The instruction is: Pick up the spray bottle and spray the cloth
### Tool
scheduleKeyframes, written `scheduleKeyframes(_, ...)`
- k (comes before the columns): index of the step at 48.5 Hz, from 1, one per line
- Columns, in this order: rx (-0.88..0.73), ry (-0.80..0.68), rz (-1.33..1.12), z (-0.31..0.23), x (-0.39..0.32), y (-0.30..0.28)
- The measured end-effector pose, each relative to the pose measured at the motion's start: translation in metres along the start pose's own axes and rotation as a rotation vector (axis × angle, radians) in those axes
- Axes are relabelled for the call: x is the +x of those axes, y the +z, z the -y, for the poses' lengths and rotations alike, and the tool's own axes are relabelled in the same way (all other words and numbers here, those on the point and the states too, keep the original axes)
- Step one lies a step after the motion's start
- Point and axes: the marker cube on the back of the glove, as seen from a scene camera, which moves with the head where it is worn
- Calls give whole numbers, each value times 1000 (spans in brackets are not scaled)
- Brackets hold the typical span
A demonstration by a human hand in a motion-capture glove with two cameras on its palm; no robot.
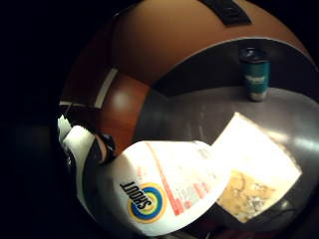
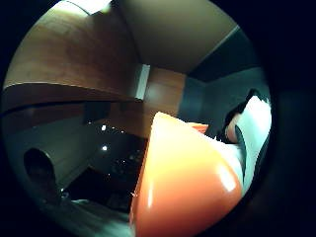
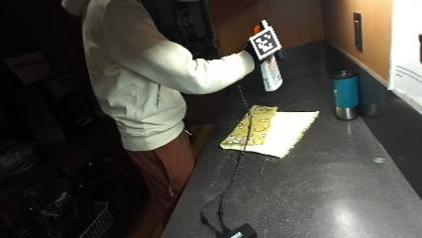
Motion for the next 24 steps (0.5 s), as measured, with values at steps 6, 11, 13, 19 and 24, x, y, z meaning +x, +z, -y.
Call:
scheduleKeyframes(6,25,19,-33,8,41,32)
scheduleKeyframes(11,-9,35,-48,17,76,66)
scheduleKeyframes(13,-20,41,-60,24,92,88)
scheduleKeyframes(19,-67,65,-113,34,130,129)
scheduleKeyframes(24,-11,68,-152,50,151,145)
